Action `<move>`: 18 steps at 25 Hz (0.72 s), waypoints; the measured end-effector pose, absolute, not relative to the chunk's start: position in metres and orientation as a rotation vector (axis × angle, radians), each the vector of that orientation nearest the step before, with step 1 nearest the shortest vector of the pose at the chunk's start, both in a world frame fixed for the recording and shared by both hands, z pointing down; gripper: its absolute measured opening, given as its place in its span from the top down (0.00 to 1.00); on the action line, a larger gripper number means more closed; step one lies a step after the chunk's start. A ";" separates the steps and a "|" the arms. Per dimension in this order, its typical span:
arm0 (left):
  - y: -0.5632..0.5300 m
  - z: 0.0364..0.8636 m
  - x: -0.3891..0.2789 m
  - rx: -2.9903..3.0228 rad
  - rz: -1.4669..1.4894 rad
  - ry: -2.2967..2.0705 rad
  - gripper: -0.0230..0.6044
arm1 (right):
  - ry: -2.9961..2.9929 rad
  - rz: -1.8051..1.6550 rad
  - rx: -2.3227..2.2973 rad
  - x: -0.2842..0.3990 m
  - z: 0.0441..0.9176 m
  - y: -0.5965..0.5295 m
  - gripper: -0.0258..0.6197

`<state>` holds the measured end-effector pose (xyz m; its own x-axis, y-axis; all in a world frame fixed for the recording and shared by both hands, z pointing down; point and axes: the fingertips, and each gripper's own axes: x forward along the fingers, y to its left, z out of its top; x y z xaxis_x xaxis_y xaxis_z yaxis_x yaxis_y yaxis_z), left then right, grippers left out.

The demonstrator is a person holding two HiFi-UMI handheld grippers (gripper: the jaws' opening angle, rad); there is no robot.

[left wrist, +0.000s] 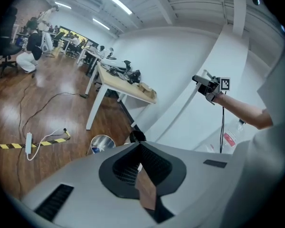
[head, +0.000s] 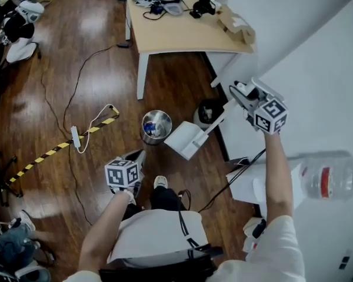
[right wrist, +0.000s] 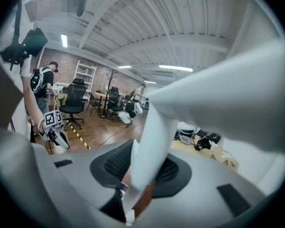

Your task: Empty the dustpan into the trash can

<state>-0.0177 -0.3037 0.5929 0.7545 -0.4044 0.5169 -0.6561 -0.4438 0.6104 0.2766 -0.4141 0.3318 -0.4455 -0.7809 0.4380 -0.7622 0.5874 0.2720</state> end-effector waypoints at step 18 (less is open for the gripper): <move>-0.261 0.608 0.080 2.143 0.543 -0.630 0.98 | -2.046 0.181 1.633 0.416 0.445 -0.323 0.76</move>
